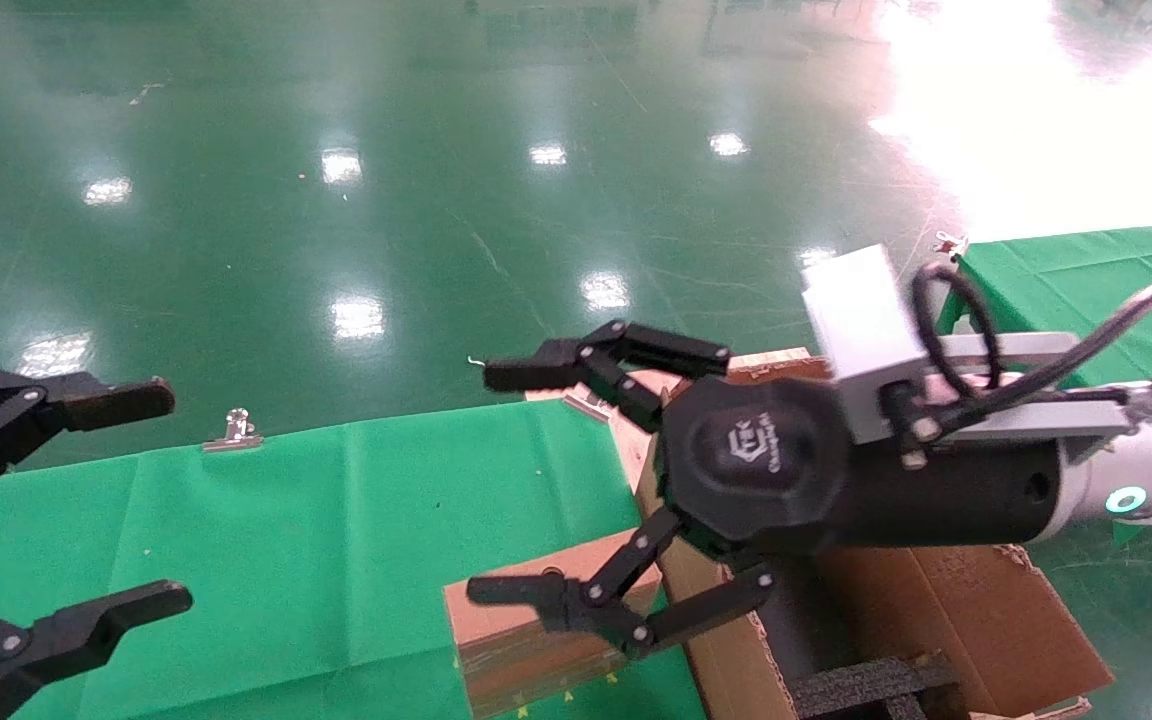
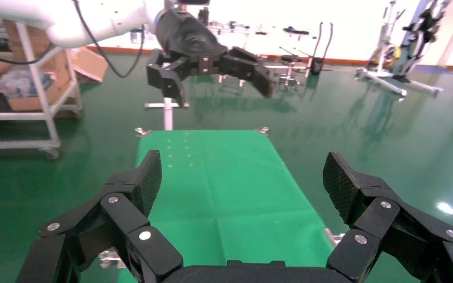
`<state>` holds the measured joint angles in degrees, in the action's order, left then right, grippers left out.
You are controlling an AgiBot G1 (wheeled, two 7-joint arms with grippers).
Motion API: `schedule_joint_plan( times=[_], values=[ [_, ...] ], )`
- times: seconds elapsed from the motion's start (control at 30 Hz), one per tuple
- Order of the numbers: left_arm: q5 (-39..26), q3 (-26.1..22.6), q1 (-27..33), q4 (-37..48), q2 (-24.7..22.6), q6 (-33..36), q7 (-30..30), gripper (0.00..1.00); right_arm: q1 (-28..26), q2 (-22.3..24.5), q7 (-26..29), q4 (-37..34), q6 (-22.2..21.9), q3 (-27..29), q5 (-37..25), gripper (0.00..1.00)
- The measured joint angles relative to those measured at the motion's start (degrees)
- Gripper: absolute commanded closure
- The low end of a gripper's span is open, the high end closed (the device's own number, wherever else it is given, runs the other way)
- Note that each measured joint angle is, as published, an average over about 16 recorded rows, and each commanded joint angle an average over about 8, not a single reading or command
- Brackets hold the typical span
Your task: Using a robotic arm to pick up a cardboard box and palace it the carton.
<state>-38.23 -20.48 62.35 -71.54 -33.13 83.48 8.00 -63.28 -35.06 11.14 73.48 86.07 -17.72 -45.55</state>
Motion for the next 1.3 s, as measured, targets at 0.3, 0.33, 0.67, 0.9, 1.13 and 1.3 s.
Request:
schedule_joint_plan(
  times=[0.3,0.33,0.67,0.9,1.13,1.3],
  values=[
    [0.00,0.00,0.00,0.00,0.00,0.00,0.00,1.00,-7.04,-2.79,1.32,-1.75,1.92,-6.38,-12.60,0.00],
    [0.00,0.00,0.00,0.00,0.00,0.00,0.00,1.00,-8.09,-3.37,1.51,-2.06,2.18,-7.35,-14.32,0.00],
    [0.00,-0.01,0.00,0.00,0.00,0.00,0.00,1.00,-18.18,-10.33,2.85,-5.36,4.10,-18.19,-29.44,0.00],
    [0.01,-0.01,0.00,0.00,0.00,0.00,0.00,1.00,-23.83,-14.50,3.36,-6.75,4.46,-26.09,-36.21,0.00],
    [0.01,-0.01,0.00,0.00,0.00,0.00,-0.01,1.00,-28.17,-17.55,3.34,-7.34,4.36,-33.30,-40.94,0.00],
    [0.01,-0.01,0.00,0.00,0.00,0.00,-0.01,0.70,-30.12,-19.18,2.76,-7.67,4.03,-37.11,-43.16,0.00]
  ],
)
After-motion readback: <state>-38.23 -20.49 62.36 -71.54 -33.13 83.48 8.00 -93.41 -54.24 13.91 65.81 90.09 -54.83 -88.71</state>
